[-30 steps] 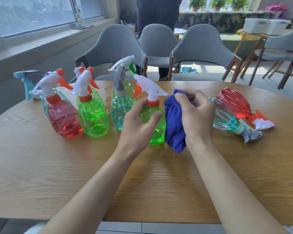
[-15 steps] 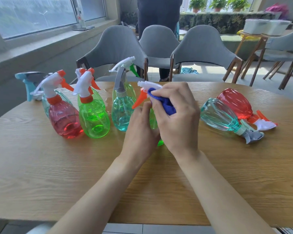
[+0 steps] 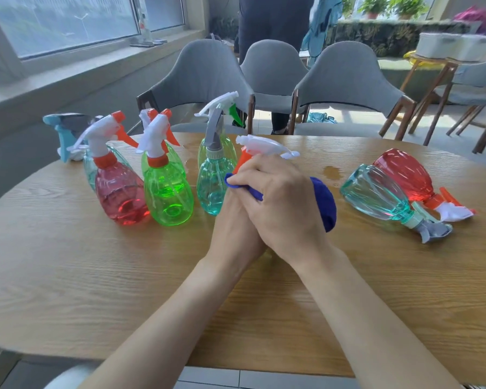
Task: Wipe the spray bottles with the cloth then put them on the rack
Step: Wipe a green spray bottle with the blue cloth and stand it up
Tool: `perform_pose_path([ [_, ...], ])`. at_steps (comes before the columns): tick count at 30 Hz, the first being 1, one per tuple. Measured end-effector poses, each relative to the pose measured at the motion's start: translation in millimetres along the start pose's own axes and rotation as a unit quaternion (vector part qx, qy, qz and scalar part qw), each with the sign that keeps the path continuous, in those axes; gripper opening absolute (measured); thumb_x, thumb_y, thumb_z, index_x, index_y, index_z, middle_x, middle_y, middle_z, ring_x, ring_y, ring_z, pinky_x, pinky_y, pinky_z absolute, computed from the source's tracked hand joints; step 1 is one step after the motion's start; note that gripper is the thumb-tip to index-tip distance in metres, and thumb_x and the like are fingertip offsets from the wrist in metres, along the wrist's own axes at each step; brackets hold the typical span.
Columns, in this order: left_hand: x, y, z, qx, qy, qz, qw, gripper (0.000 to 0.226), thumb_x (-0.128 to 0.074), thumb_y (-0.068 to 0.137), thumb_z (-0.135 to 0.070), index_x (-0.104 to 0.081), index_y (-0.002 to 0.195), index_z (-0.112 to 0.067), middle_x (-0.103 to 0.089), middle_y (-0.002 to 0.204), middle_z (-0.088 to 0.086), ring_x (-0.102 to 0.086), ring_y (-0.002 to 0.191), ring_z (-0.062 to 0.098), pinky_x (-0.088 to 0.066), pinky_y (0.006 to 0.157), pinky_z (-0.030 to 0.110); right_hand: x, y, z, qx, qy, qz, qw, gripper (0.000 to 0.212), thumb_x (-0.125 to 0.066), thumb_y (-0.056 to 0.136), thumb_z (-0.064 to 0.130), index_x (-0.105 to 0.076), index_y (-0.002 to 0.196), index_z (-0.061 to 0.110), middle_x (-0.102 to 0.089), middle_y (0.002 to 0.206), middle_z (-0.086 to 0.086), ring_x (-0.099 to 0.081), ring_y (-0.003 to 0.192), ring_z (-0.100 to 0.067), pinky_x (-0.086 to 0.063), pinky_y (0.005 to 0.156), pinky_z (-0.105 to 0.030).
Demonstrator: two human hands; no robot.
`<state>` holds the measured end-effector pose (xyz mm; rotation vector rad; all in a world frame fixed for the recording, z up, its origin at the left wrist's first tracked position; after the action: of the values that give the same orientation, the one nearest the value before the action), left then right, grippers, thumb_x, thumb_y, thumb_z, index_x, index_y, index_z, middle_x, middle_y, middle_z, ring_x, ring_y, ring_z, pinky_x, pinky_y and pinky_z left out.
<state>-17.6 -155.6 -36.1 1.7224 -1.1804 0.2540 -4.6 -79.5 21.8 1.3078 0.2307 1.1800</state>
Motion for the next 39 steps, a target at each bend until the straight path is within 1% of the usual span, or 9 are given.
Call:
perform_pose_path([
  [3,5,4,-4,0.025,-0.051,0.047,0.997,0.039,-0.048,0.097,-0.028,-0.061,0.132,-0.015,-0.064,0.121,0.009,-0.061,0.114,0.028,-0.052,0.094,0.04,19,-1,-7,-0.017,0.035,-0.066,0.997,0.009,-0.076,0.092,-0.001,-0.08,0.098,0.005,-0.067,0.098,-0.007,-0.064,0.09,-0.018,-0.056,0.083,-0.03],
  [6,6,3,-5,0.094,-0.137,0.075,0.983,0.05,-0.066,0.088,-0.033,-0.052,0.136,-0.027,-0.055,0.12,0.001,-0.057,0.115,0.025,-0.051,0.091,0.044,33,1,-25,-0.062,0.036,-0.131,0.989,0.009,-0.077,0.093,0.0,-0.079,0.101,0.003,-0.066,0.099,-0.007,-0.062,0.092,-0.012,-0.053,0.085,-0.019],
  [12,4,3,-5,0.102,-0.145,0.074,0.981,0.052,-0.062,0.085,-0.031,-0.052,0.135,-0.025,-0.053,0.113,-0.002,-0.056,0.109,0.022,-0.051,0.088,0.04,24,0,-29,-0.064,0.025,-0.05,0.996,0.012,-0.081,0.091,0.004,-0.082,0.101,0.008,-0.069,0.099,-0.001,-0.067,0.093,-0.016,-0.057,0.083,-0.025],
  [15,3,4,-6,0.106,-0.137,0.085,0.981,0.05,-0.071,0.086,-0.027,-0.052,0.132,-0.028,-0.052,0.114,-0.001,-0.056,0.11,0.023,-0.05,0.089,0.041,30,1,-34,-0.094,0.051,-0.084,0.991,0.009,-0.08,0.091,0.005,-0.082,0.099,0.008,-0.069,0.098,-0.001,-0.064,0.09,-0.009,-0.051,0.082,-0.014],
  [19,3,5,-5,0.117,-0.151,0.06,0.98,0.047,-0.072,0.086,-0.049,-0.053,0.127,-0.035,-0.055,0.125,-0.007,-0.056,0.118,0.016,-0.049,0.095,0.039,37,1,-43,-0.128,0.054,-0.143,0.98,0.008,-0.078,0.093,0.005,-0.079,0.101,0.006,-0.07,0.099,-0.002,-0.062,0.091,-0.006,-0.044,0.085,-0.009],
  [26,6,6,0,0.128,-0.125,0.067,0.982,0.053,-0.067,0.086,-0.057,-0.05,0.13,-0.033,-0.057,0.125,-0.007,-0.058,0.116,0.017,-0.052,0.096,0.049,30,-3,-51,-0.16,0.127,-0.043,0.978,0.01,-0.083,0.091,0.013,-0.077,0.098,0.015,-0.073,0.098,0.004,-0.068,0.093,-0.007,-0.053,0.084,-0.019],
  [32,12,3,2,0.095,-0.064,0.087,0.99,0.065,-0.075,0.09,-0.059,-0.046,0.142,-0.034,-0.053,0.139,-0.009,-0.05,0.13,0.01,-0.044,0.096,0.031,35,-11,-91,-0.337,0.174,-0.064,0.923,0.015,-0.079,0.093,0.012,-0.072,0.091,0.026,-0.073,0.091,0.009,-0.069,0.087,-0.007,-0.052,0.081,-0.021],
  [36,18,-4,6,0.072,-0.015,0.082,0.994,0.1,-0.091,0.075,-0.052,-0.038,0.156,-0.027,-0.046,0.15,-0.004,-0.041,0.142,0.015,-0.04,0.111,0.031,38,-18,-107,-0.48,0.35,-0.111,0.797,0.013,-0.08,0.092,0.007,-0.072,0.088,0.017,-0.069,0.079,0.003,-0.067,0.066,-0.004,-0.054,0.067,-0.019],
  [39,14,-1,8,0.076,0.008,0.101,0.992,0.104,-0.092,0.075,-0.051,-0.036,0.158,-0.022,-0.049,0.147,0.0,-0.045,0.139,0.019,-0.033,0.103,0.023,34,-23,-115,-0.495,0.341,-0.086,0.794,0.008,-0.078,0.096,0.016,-0.072,0.091,0.018,-0.071,0.082,0.001,-0.07,0.073,-0.013,-0.057,0.073,-0.03],
])
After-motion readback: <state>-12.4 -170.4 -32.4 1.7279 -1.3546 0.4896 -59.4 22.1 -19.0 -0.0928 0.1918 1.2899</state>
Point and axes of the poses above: each hand's wrist, its own y-axis towards the middle knuckle, its own x-axis out of the back of the hand, z = x × y, the point moved 4 cm from there along y, towards the middle knuckle
